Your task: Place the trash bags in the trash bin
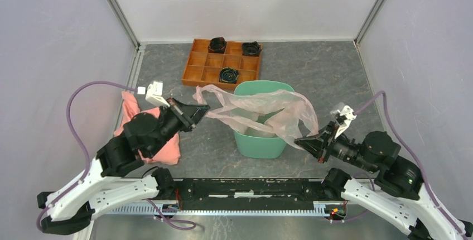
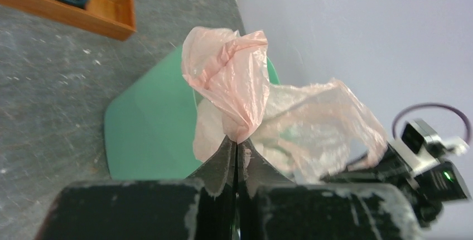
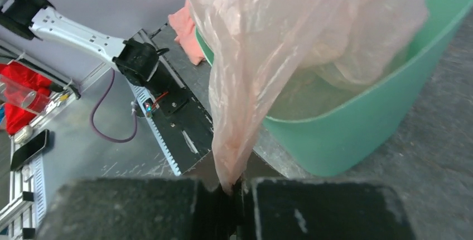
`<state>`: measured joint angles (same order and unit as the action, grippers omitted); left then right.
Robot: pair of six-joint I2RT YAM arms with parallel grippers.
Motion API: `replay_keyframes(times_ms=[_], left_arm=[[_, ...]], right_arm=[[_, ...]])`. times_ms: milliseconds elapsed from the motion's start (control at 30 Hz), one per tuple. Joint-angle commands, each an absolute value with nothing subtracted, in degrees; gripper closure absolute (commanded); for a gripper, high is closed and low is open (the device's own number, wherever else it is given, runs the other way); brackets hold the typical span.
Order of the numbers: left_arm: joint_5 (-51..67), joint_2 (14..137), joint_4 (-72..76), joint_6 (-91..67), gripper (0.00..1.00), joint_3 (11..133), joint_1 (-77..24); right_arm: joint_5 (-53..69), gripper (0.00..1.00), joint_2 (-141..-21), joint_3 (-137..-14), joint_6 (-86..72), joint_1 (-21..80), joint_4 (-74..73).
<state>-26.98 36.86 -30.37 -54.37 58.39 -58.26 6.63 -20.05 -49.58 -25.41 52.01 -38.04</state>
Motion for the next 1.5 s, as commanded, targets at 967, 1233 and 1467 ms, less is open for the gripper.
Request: replay_keyframes(times_ms=[967, 1233, 1467], left_arm=[[-27.2, 28.6, -36.5, -56.2, 0.98, 38.4, -58.4], [-27.7, 36.1, -40.4, -52.3, 0.69, 42.3, -58.3], [-17.7, 20.4, -46.6, -47.0, 0.03, 46.8, -58.4]], right_arm=[[-30.3, 0.89, -16.7, -40.7, -35.5, 52.0, -44.4], [-21.9, 0.35, -18.8, -46.4, -24.8, 52.0, -48.0], [2.4, 0.02, -14.8, -53.8, -16.9, 51.9, -50.7]])
